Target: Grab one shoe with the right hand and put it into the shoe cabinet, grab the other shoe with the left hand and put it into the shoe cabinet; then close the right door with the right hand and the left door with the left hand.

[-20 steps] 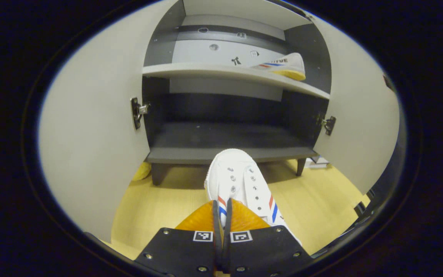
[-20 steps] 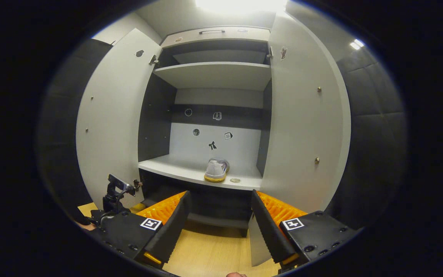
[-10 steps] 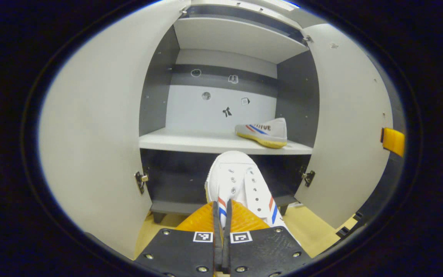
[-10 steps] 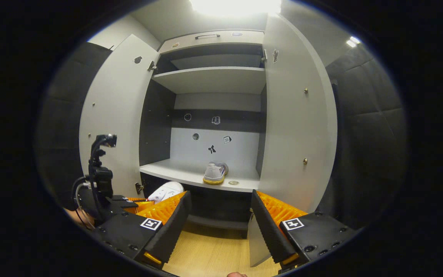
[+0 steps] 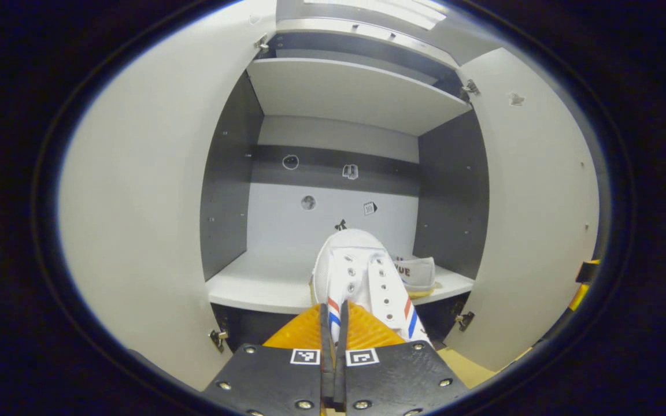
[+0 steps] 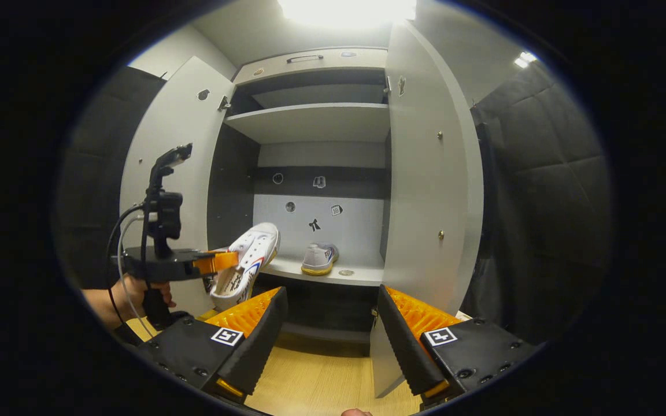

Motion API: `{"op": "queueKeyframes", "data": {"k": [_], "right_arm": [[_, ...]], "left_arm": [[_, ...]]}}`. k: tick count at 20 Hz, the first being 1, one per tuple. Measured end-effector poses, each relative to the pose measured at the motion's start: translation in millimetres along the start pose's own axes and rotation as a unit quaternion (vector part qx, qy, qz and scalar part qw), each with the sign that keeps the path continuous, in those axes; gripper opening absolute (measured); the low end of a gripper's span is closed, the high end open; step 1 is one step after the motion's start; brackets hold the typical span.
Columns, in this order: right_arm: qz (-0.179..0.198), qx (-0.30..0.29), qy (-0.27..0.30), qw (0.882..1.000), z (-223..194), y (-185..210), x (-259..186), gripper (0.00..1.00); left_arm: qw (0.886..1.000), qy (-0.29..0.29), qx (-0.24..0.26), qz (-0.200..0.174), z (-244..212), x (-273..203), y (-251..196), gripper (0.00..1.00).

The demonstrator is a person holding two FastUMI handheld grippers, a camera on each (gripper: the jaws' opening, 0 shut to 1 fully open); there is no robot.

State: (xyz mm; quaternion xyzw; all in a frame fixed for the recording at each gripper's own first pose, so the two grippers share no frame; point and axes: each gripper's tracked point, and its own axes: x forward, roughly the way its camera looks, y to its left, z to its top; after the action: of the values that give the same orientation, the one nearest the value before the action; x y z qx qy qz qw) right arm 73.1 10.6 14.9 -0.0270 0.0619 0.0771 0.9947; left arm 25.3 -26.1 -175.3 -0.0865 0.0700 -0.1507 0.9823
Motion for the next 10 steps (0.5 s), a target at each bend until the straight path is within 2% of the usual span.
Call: {"op": "queueKeyframes", "data": {"k": [6,10], "right_arm": [[-0.021,0.001,0.011,1.0,-2.7,-6.8,0.7,0.98],[-0.033,-0.001,0.014,0.999,-4.2,-7.7,-1.6,0.98]], "left_arm": [[1.0,-0.03,0.002,0.007,-4.4,-11.6,-3.4,0.01],[0.999,-0.028,-0.003,0.016,-5.6,-10.8,-2.2,0.01]]}}
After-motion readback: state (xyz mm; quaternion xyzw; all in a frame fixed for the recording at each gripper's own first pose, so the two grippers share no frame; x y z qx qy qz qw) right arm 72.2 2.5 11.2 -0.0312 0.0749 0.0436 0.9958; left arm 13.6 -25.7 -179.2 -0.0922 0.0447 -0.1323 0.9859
